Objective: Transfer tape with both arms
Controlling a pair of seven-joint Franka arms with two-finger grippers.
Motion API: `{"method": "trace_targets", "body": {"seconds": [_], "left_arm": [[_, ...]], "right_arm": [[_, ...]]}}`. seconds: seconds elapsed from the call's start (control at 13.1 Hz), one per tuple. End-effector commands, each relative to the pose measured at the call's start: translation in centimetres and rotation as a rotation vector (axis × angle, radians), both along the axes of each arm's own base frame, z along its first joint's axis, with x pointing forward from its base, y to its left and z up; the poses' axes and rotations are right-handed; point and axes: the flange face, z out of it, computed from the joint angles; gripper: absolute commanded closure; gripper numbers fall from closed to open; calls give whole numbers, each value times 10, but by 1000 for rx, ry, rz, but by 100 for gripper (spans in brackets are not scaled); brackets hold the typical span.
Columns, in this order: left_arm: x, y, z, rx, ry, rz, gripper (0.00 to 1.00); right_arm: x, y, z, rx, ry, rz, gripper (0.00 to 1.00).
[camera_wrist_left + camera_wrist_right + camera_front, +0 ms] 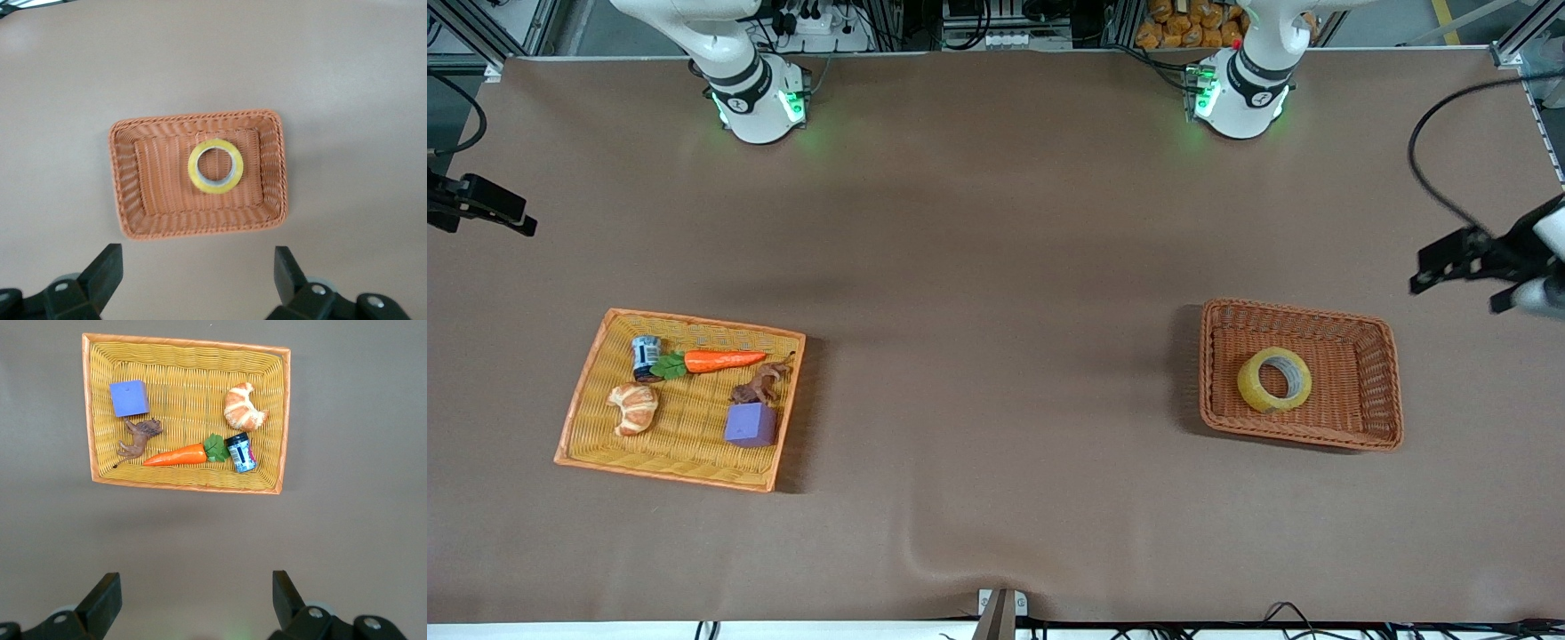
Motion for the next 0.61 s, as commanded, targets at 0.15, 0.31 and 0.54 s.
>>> {"method": "trace_targets", "body": {"seconds": [0.15,0.31,0.54], "left_arm": [[-32,9,28,17,27,99,0],[-43,4,39,18,29,122,0],[-54,-1,39,26,64,136,0]], "right_arm": [[1,-4,4,0,1,1,0],[1,-4,4,0,1,1,0],[1,-4,4,0,1,1,0]]}}
